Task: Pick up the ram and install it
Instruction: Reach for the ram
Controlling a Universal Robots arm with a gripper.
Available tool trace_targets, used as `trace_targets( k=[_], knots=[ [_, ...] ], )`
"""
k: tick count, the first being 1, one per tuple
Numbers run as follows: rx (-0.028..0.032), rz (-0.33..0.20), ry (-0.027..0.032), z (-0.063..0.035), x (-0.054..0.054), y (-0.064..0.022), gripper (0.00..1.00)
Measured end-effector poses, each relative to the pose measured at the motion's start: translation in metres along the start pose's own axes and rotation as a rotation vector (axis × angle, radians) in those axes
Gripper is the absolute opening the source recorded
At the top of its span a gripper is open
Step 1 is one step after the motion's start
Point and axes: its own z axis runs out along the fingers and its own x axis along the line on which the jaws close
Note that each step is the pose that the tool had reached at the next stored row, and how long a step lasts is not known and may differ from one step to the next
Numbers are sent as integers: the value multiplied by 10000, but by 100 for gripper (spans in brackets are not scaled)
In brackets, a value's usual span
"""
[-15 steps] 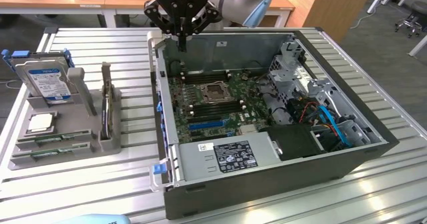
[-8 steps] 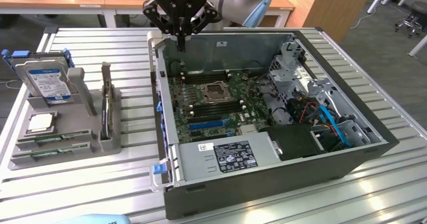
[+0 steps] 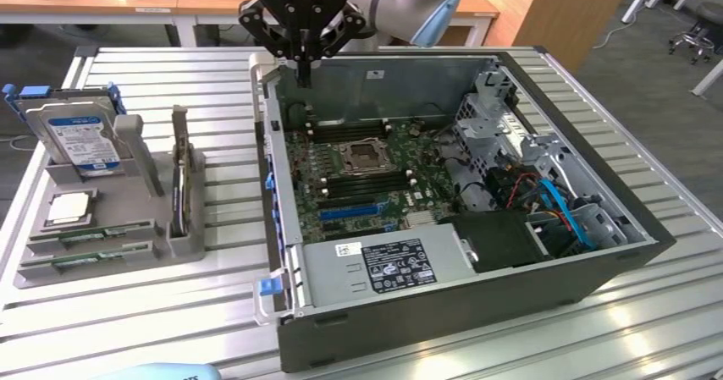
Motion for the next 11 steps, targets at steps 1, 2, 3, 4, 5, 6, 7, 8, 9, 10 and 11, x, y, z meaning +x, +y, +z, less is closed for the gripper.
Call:
trace_targets(
  k=[1,2,3,4,5,6,7,8,9,10,11],
  knots=[
    [0,0,0,0,9,0,10],
    [-1,0,0,0,18,-1,10],
    [0,0,0,0,29,-1,10],
    [0,0,0,-1,41,-1,10],
    [0,0,0,-1,52,-2,10],
    [-1,1,-1,-1,63,-3,10],
    [-1,0,-1,-1,72,-4,10],
    [0,0,0,-2,81,-4,10],
    [0,-1,-1,-1,91,-5,10],
    [-1,0,0,-2,101,-5,10],
    [0,0,0,-2,112,-5,10]
  ],
)
